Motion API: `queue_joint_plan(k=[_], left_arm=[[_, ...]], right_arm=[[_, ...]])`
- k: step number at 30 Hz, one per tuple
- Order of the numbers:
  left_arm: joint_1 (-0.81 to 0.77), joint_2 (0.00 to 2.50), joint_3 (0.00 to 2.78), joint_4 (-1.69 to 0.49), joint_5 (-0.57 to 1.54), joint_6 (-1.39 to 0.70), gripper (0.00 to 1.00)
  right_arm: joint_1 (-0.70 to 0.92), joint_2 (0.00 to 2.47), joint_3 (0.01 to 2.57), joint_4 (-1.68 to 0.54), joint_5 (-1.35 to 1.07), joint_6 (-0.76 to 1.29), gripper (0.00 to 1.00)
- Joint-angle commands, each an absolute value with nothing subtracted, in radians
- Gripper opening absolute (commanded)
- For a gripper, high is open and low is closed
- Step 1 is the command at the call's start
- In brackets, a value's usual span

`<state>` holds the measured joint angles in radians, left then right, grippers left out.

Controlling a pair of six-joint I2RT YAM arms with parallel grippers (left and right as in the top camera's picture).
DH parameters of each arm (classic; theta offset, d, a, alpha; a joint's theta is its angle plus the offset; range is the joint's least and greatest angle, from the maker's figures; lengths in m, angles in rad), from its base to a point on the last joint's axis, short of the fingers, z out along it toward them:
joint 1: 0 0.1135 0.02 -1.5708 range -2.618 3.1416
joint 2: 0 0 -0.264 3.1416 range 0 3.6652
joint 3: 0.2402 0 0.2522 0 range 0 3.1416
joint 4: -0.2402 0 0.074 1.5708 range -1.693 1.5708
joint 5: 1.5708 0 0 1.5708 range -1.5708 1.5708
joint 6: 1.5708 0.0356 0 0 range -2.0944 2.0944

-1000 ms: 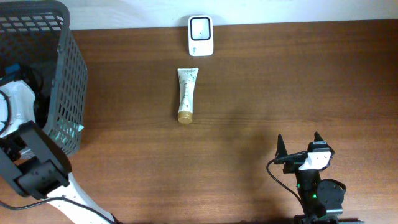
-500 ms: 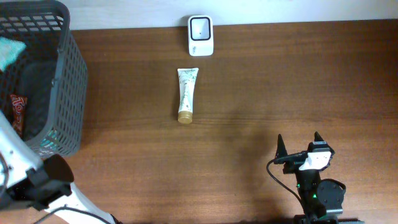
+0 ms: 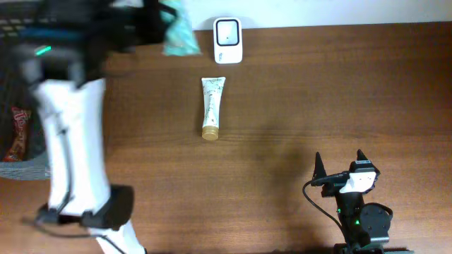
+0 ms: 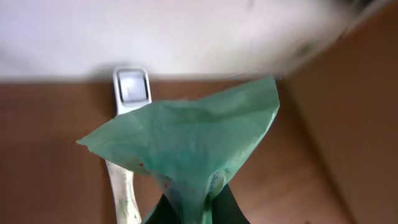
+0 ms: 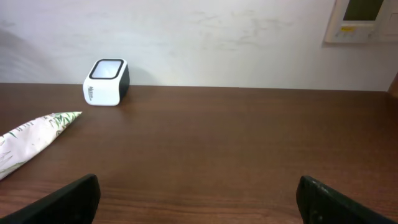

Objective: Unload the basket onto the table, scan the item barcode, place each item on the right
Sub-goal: 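Place the wipes pack right of the tube with the left gripper, then reach the left gripper into the basket and grasp the small green packet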

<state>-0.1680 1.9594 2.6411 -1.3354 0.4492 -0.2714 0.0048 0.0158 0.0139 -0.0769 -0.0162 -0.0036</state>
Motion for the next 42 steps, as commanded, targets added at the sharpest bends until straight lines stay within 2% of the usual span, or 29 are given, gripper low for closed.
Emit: queue_joint_plan(k=[1, 6, 10, 13, 14, 16, 17, 18, 22, 25, 29, 31, 35, 42], left_arm=[[-0.318, 2.089, 2.501, -1.325, 0.241, -0.229, 0.0], [-0.447, 2.31, 2.356, -1.263, 0.165, -0.247, 0.0], [-0.475, 2.444, 2.356, -1.273, 0.105, -0.264, 0.0], [-0.475, 2.487, 2.356, -1.259, 0.107, -0.264, 0.08], [-0.475, 2.488, 2.357, -1.248, 0.108, -0.264, 0.13], [-0.467, 2.481, 2.425, -1.251, 0.108, -0.264, 0.37], [-0.453, 2.475, 2.495, -1.266, 0.113, -0.264, 0.68], [-0.43, 2.466, 2.601, -1.288, 0.136, -0.263, 0.77], [-0.29, 2.388, 3.012, -1.359, 0.16, -0.263, 0.79], [-0.153, 2.304, 3.137, -1.371, 0.154, -0.259, 0.79], [0.11, 2.205, 3.137, -1.412, 0.072, -0.26, 0.8], [0.264, 2.199, 3.136, -1.513, 0.057, -0.26, 0.81], [0.439, 2.199, 3.041, -1.631, -0.057, -0.355, 0.82], [0.532, 2.2, 2.636, -1.613, -0.059, -0.378, 0.81]], right_arm=[[-0.001, 0.009, 0.006, -0.079, -0.004, 0.001, 0.99], [-0.001, 0.009, 0.006, -0.079, -0.004, 0.001, 0.99], [-0.001, 0.009, 0.006, -0.079, -0.004, 0.001, 0.99], [-0.001, 0.009, 0.006, -0.079, -0.004, 0.001, 0.99], [-0.001, 0.009, 0.006, -0.079, -0.004, 0.001, 0.99], [-0.001, 0.009, 0.006, -0.079, -0.004, 0.001, 0.98], [-0.001, 0.009, 0.006, -0.079, -0.004, 0.001, 0.99], [-0.001, 0.009, 0.006, -0.079, -0.004, 0.001, 0.99], [-0.001, 0.009, 0.006, -0.079, -0.004, 0.001, 0.99], [-0.001, 0.009, 0.006, -0.079, -0.004, 0.001, 0.99], [-0.001, 0.009, 0.006, -0.079, -0.004, 0.001, 0.99], [-0.001, 0.009, 0.006, -0.079, -0.004, 0.001, 0.99], [-0.001, 0.009, 0.006, -0.079, -0.004, 0.001, 0.99], [-0.001, 0.009, 0.006, -0.079, -0.004, 0.001, 0.99]])
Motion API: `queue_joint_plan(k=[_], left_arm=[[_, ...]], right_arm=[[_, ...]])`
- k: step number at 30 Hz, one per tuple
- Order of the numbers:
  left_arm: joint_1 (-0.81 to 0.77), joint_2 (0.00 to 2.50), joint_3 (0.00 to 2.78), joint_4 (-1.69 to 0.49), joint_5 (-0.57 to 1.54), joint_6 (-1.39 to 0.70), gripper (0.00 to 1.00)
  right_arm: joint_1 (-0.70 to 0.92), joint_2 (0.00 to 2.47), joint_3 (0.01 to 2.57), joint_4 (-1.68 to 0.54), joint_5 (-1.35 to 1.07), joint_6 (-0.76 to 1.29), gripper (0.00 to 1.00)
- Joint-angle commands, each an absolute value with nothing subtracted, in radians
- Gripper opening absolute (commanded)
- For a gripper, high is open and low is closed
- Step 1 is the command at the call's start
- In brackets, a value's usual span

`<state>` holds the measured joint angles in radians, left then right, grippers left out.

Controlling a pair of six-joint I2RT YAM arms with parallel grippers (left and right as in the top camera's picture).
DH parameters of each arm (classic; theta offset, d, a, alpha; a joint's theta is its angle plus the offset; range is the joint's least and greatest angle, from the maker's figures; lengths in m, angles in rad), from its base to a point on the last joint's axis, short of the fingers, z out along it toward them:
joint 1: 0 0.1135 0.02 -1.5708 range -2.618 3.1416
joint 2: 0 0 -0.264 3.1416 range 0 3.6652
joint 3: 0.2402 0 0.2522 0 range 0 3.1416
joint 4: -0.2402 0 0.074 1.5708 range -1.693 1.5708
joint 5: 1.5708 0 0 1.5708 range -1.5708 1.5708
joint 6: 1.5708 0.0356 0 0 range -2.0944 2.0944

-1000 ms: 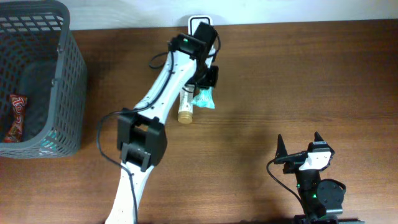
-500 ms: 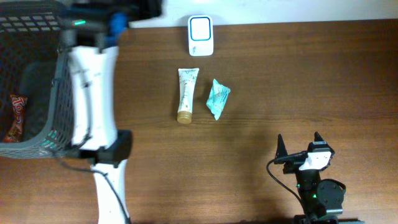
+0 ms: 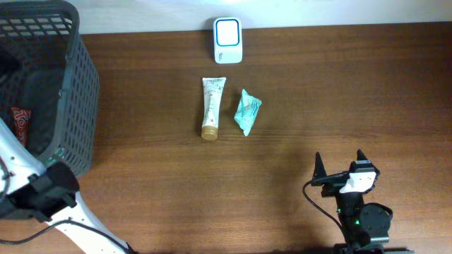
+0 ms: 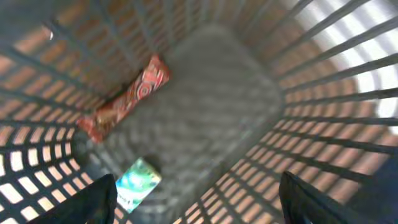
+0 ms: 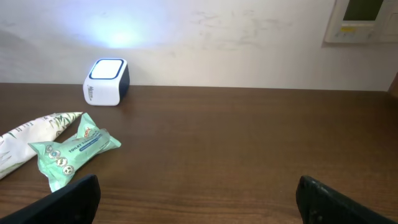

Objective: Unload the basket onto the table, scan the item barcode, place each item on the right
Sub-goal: 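Reach the left gripper into the basket and grasp the small green packet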

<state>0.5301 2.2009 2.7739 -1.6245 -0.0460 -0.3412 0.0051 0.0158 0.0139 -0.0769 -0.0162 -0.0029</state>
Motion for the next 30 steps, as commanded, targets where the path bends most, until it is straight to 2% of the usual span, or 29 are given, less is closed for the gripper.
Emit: queue_joint_plan(k=[1, 6, 22, 26, 28, 29, 30], left_arm=[[0.537, 2.199, 2.567, -1.589, -0.06, -0.397, 0.8], [0.539, 2.2, 2.346, -1.472, -0.06, -0.4, 0.79], [0.561, 2.2, 2.086, -1.328, -0.107, -0.41, 0.76], [0.56, 2.2, 2.037, -1.336, -0.122, -0.239, 0.7], [0.56, 2.2, 2.036, -1.358, -0.158, -0.108, 0.75], [0.56, 2.2, 2.032, -1.366, -0.182, -0.026, 0.87], [0.56, 2.2, 2.029, -1.377, -0.192, 0.022, 0.9]], right_arm=[[-0.001, 0.009, 0.006, -0.079, -0.004, 0.001, 0.99], [-0.001, 0.009, 0.006, -0.079, -0.004, 0.001, 0.99], [-0.001, 0.009, 0.006, -0.079, -0.004, 0.001, 0.99], [-0.001, 0.009, 0.006, -0.079, -0.004, 0.001, 0.99], [-0.001, 0.009, 0.006, -0.079, -0.004, 0.001, 0.99], [-0.001, 0.009, 0.006, -0.079, -0.004, 0.001, 0.99], [-0.001, 0.009, 0.006, -0.079, -0.004, 0.001, 0.99]])
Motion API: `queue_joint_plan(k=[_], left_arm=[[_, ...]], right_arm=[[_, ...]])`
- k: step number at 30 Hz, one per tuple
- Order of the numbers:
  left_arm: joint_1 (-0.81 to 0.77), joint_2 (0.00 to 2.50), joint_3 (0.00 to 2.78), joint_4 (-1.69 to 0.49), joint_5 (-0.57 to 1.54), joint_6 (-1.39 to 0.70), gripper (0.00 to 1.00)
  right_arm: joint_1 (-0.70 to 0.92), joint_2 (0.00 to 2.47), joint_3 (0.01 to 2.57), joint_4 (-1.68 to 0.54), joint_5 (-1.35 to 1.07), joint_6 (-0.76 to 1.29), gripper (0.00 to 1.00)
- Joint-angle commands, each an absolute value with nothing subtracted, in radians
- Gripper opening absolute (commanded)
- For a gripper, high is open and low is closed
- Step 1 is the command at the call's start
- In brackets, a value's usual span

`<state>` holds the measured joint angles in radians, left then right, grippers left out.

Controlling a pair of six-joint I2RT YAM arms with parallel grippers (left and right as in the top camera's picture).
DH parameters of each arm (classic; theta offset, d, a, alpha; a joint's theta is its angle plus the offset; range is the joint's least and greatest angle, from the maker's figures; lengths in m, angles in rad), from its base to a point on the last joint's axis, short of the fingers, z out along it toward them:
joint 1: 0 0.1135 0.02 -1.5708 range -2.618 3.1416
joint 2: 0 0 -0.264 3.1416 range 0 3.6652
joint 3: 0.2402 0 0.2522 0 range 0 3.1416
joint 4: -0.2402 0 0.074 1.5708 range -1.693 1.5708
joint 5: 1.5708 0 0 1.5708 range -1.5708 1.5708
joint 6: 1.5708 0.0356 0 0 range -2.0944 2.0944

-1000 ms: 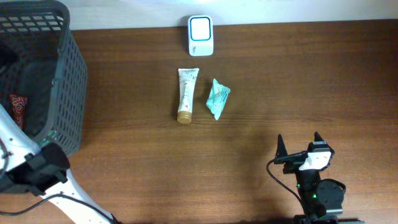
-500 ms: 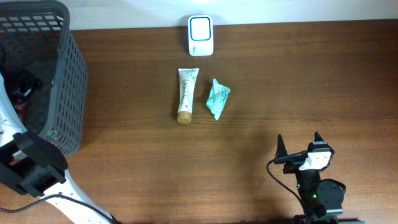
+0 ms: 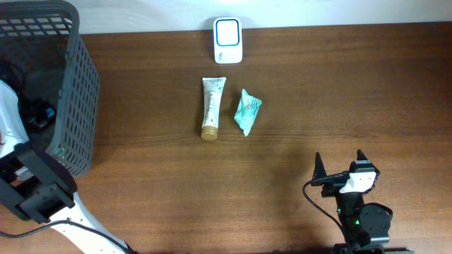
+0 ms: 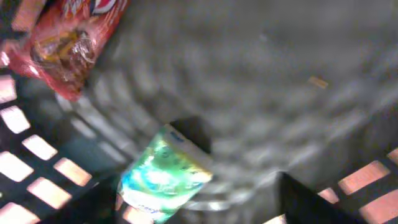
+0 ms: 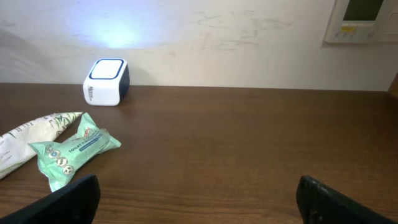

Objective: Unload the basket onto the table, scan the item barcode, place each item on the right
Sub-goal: 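Reach the left gripper into the basket and grasp the small green packet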

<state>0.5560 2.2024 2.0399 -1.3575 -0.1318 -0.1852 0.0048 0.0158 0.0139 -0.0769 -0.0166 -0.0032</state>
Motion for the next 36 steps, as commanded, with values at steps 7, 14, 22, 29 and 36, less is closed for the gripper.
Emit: queue_joint_plan(k=[7, 14, 22, 29, 36], left_arm=[[0.559, 2.2, 1.906, -1.401, -0.191, 0.209, 0.87], [0.56, 2.2, 1.72, -1.299, -0.259, 0.241, 0.66], [0.559, 2.199, 1.851, -1.265, -0.234, 0.039, 0.0], [0.559, 2.198, 2.738, -1.273, 0.394, -0.25, 0.0], [0.42, 2.14, 3.137, -1.268, 0.801, -0.499, 0.0]], right_arm=[[-0.001, 0.009, 0.006, -0.079, -0.004, 0.001, 0.99], [-0.001, 0.009, 0.006, -0.079, -0.004, 0.001, 0.99], [-0.001, 0.009, 0.006, -0.079, -0.004, 0.001, 0.99], [-0.001, 0.009, 0.006, -0.079, -0.004, 0.001, 0.99], [-0.001, 0.009, 0.006, -0.079, -0.004, 0.001, 0.99]])
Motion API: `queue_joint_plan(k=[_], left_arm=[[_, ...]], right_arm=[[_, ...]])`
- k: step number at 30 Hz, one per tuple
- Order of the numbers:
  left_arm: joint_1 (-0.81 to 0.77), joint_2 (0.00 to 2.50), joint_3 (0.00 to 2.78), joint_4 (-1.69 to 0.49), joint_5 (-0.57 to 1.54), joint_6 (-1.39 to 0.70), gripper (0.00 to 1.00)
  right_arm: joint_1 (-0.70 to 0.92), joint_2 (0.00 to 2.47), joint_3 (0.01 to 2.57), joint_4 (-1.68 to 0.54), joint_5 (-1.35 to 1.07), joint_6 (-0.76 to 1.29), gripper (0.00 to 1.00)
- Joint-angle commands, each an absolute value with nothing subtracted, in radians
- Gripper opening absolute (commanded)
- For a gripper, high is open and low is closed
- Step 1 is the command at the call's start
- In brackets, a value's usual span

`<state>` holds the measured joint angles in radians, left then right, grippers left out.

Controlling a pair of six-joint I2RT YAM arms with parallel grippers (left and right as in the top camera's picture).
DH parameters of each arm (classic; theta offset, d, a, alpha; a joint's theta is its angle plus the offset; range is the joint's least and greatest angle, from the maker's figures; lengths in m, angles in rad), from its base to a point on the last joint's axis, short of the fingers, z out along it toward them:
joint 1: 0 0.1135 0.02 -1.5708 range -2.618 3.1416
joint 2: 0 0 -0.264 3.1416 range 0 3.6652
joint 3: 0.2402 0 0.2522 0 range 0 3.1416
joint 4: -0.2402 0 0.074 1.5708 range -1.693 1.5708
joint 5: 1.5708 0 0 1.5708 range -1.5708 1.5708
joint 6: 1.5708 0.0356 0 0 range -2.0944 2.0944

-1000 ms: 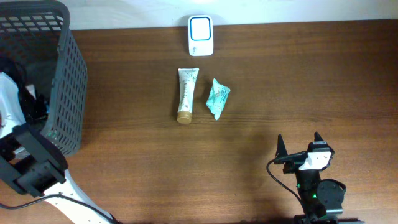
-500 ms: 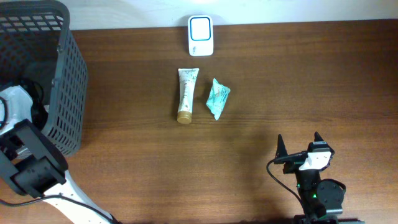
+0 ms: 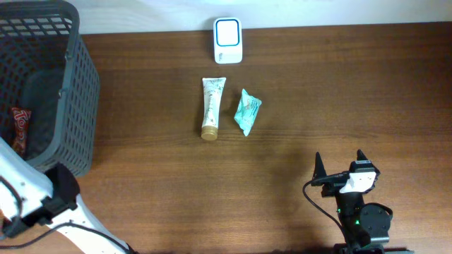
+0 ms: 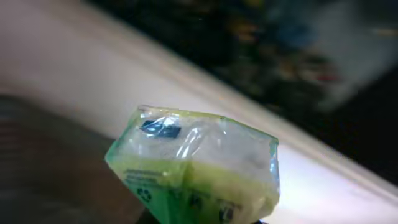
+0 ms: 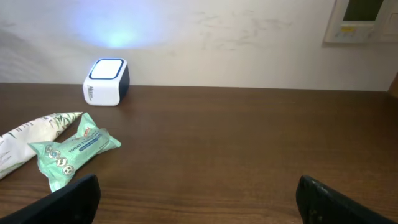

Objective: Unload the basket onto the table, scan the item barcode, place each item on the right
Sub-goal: 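Reach the left gripper into the basket and grasp the small green packet, then place the small green packet left of the tube with the left gripper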

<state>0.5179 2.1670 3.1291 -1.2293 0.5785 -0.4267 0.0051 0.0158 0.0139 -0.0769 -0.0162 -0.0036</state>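
Note:
A green plastic packet (image 4: 196, 171) with a small dark label fills the left wrist view, and my left gripper (image 4: 202, 219) is shut on its lower end; the fingers are mostly hidden behind it. Overhead, only the left arm (image 3: 28, 194) shows at the lower left. The white barcode scanner (image 3: 227, 32) stands at the table's far edge, its window glowing in the right wrist view (image 5: 106, 81). My right gripper (image 5: 199, 199) rests open near the front edge, holding nothing.
A dark mesh basket (image 3: 78, 106) stands at the far left with a red snack pack (image 3: 18, 130) inside. A cream tube (image 3: 211, 106) and a teal wipes pack (image 3: 247, 111) lie side by side below the scanner.
My left gripper was open low inside the basket over the green packet. Now it is shut on that packet and holds it up outside the basket. The right arm has not moved.
First my left gripper held the teal wipes pack up near the scanner. Then that pack lay on the table beside the tube and the gripper was open over the basket. It was then down by the green packet, which it now holds.

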Motion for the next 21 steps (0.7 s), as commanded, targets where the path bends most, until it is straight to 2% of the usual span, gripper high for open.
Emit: queue_joint_plan(k=[1, 3, 4, 7, 9, 13, 18, 20, 21], left_arm=[[0.372, 2.14, 3.137, -1.307, 0.797, -0.475, 0.0], [0.238, 2.145, 3.111, -1.435, 0.738, -0.317, 0.0], [0.166, 2.145, 3.08, -1.5, 0.637, -0.27, 0.0], [-0.04, 2.147, 2.903, -1.61, 0.152, -0.252, 0.0], [-0.125, 2.147, 2.731, -1.599, 0.035, -0.252, 0.0], [-0.221, 2.147, 2.311, -1.462, -0.06, -0.252, 0.0], [-0.258, 2.147, 1.889, -1.172, -0.036, -0.261, 0.0], [-0.268, 2.147, 1.791, -1.085, -0.003, -0.26, 0.06], [-0.269, 2.147, 1.771, -1.064, 0.004, -0.26, 0.18]], right_arm=[[-0.001, 0.009, 0.006, -0.079, -0.004, 0.001, 0.99], [-0.001, 0.009, 0.006, -0.079, -0.004, 0.001, 0.99], [-0.001, 0.009, 0.006, -0.079, -0.004, 0.001, 0.99], [-0.001, 0.009, 0.006, -0.079, -0.004, 0.001, 0.99], [-0.001, 0.009, 0.006, -0.079, -0.004, 0.001, 0.99], [-0.001, 0.009, 0.006, -0.079, -0.004, 0.001, 0.99], [-0.001, 0.009, 0.006, -0.079, -0.004, 0.001, 0.99], [-0.001, 0.009, 0.006, -0.079, -0.004, 0.001, 0.99], [-0.001, 0.009, 0.006, -0.079, -0.004, 0.001, 0.99]])
